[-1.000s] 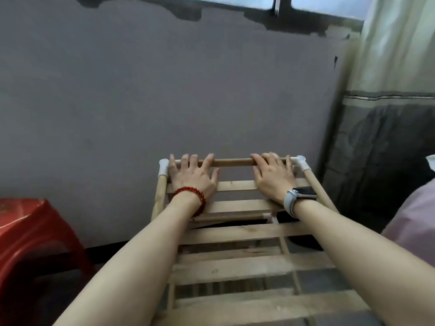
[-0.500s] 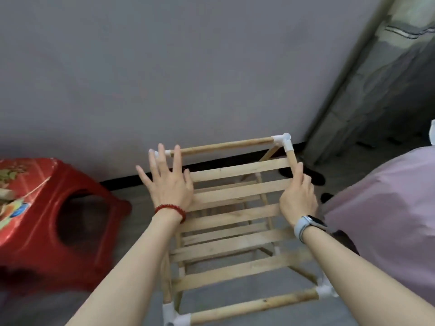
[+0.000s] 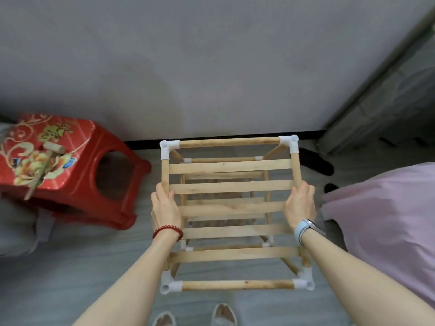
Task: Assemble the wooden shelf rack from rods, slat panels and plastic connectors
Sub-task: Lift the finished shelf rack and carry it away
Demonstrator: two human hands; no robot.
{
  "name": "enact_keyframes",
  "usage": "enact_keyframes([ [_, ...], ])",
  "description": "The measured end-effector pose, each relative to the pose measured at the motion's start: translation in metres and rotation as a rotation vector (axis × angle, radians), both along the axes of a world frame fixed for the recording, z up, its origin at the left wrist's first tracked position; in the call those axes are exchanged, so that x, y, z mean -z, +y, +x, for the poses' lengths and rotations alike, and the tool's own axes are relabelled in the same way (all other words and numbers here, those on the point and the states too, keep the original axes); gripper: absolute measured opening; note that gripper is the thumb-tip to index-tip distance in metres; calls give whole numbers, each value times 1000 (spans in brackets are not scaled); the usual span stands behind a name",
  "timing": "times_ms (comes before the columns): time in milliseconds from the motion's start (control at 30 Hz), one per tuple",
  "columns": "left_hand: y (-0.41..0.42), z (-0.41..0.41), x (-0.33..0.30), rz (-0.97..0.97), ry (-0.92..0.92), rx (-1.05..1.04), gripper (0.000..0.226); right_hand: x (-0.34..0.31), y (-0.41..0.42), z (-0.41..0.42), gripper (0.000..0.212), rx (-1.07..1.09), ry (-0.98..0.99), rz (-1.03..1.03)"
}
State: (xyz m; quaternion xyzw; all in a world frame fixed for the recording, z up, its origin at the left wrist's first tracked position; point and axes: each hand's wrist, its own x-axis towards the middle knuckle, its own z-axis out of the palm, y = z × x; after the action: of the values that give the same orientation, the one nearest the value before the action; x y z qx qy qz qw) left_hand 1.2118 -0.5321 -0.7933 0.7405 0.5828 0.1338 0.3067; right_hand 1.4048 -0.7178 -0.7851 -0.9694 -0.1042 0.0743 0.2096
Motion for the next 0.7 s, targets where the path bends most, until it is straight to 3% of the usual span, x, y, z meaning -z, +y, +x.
enact_keyframes([
  [333,-35,-170,-99,-57,161,-248,42,-106,30,-109,29,-442,186,-113],
  [700,-88,-443,-175,-67,210,-764,47,-178,109,-354,30,-1075,208,-247],
])
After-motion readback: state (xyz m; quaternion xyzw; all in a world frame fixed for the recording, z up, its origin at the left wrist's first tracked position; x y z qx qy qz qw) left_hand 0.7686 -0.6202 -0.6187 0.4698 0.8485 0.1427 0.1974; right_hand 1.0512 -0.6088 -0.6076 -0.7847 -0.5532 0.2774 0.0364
